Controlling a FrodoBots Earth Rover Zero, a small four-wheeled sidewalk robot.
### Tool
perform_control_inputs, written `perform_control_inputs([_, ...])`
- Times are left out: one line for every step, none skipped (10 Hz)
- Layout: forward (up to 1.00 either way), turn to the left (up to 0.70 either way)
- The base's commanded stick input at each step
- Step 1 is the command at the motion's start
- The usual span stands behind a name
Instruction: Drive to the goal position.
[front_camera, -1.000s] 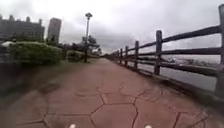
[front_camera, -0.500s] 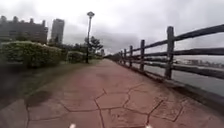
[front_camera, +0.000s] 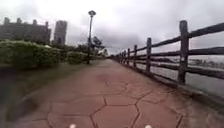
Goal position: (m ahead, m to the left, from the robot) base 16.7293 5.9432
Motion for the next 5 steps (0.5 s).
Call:
perform_control_inputs([0.90,0.00])
perform_control_inputs([0.90,0.00])
perform_control_inputs([0.90,0.00])
perform_control_inputs([0.90,0.00])
perform_control_inputs([0.90,0.00])
